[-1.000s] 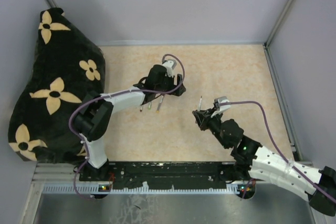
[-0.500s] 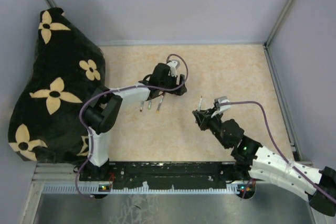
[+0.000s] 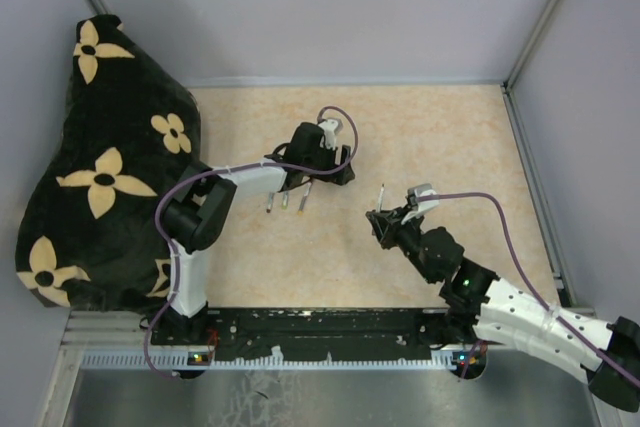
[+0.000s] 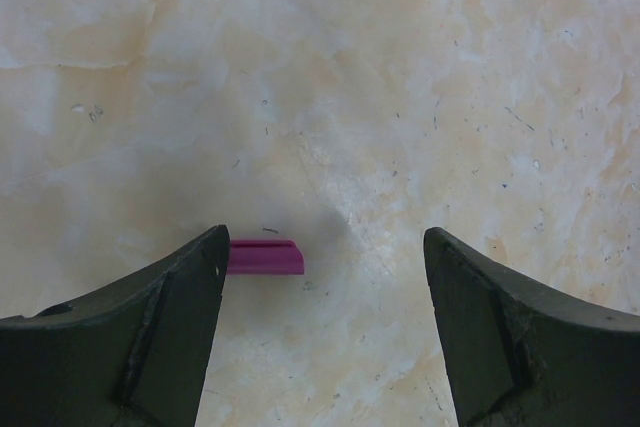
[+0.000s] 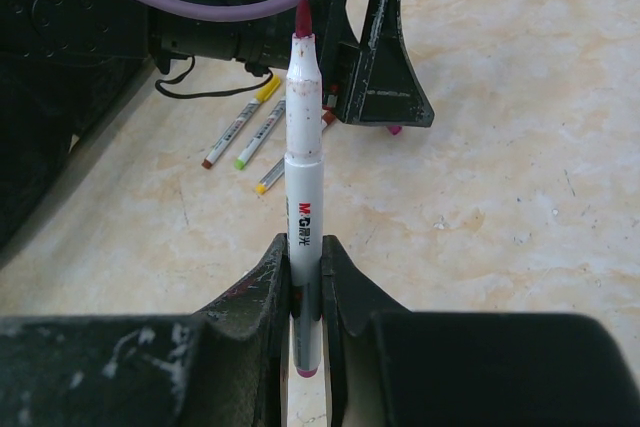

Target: Insert the pens into the pen caps

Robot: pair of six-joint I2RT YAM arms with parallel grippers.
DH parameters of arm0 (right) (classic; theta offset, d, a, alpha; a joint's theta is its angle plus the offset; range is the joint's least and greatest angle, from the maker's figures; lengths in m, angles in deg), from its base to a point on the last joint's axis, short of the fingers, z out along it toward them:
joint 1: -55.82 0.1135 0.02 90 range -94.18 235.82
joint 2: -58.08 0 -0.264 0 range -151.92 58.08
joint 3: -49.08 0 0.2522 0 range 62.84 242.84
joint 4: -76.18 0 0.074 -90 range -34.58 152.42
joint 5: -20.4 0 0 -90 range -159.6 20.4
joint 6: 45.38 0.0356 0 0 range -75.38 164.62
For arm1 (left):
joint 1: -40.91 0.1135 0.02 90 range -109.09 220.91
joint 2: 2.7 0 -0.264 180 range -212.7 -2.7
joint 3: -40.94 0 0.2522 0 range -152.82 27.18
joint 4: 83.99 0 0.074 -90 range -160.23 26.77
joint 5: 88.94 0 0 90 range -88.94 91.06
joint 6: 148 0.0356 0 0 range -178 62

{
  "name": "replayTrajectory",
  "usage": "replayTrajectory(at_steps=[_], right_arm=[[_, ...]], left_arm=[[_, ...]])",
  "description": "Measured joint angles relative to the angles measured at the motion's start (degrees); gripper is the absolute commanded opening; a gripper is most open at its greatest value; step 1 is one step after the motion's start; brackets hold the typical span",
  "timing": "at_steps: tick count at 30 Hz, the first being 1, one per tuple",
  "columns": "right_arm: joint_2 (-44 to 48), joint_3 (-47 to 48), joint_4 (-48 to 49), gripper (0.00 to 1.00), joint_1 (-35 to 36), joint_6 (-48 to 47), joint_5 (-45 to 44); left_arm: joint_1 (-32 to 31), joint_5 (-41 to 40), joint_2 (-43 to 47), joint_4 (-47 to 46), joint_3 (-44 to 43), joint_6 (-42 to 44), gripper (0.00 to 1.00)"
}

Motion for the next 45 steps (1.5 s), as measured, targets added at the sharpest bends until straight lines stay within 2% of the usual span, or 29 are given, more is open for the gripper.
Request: replayTrajectory(at_steps=[21,29,40,45], right_arm=[[-0.17,-0.5,0.04,0.0,0.0,0.02,0.55],[-0.22,-0.81,0.09,0.0,0.0,0.04,0.68],[-1.18,-0.81,0.17,0.0,0.0,0.02,0.85],[-1.33,-0.81,0.17,0.0,0.0,0.0,0.87]], left_arm=[[0.0,0.72,-0.63,2.89,0.0,0.24,0.82],[-0.11,1.22,1.64,2.95,3.04,-0.61,0.81],[-2.56,0.94,3.69,3.26,5.64,-1.66,0.81],[-3.61,-1.84,3.74,4.24,5.29,-1.73,0.81]])
